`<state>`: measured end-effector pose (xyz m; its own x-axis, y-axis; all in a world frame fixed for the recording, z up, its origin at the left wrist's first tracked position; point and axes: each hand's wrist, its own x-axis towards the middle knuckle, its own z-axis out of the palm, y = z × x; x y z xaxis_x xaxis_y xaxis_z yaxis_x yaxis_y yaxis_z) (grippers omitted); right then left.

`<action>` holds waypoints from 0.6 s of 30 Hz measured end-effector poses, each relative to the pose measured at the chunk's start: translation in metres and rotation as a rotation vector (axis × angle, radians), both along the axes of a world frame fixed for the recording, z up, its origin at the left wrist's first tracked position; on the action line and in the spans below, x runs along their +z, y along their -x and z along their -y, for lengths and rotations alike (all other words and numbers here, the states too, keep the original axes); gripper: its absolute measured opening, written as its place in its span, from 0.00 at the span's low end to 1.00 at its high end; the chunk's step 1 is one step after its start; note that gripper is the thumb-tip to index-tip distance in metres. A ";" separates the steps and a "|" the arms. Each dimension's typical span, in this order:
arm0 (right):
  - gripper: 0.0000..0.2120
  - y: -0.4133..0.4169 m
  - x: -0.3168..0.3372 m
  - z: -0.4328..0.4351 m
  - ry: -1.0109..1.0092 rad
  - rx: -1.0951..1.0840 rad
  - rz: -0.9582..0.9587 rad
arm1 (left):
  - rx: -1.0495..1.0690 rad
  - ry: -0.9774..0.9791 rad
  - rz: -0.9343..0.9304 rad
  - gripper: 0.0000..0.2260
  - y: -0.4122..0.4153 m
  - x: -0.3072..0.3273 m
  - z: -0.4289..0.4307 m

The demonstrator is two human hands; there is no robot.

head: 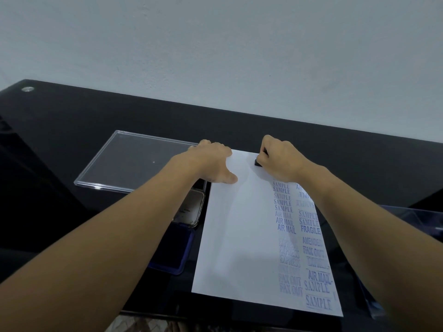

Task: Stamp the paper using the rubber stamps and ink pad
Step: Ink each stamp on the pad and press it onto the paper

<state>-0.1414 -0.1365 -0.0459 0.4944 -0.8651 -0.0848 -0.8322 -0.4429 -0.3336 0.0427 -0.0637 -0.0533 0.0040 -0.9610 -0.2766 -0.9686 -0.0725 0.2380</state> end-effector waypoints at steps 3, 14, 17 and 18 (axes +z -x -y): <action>0.07 0.000 0.000 0.000 -0.009 -0.010 0.007 | 0.001 -0.005 -0.003 0.30 0.000 0.000 0.000; 0.07 -0.001 -0.001 -0.002 -0.009 -0.018 0.010 | -0.007 -0.005 0.003 0.30 0.000 0.000 0.000; 0.06 -0.002 0.000 -0.002 -0.011 -0.023 0.008 | -0.015 -0.004 0.009 0.30 0.000 0.001 0.000; 0.05 -0.003 0.000 -0.001 -0.013 -0.024 0.006 | -0.013 -0.002 0.008 0.30 0.000 0.001 0.000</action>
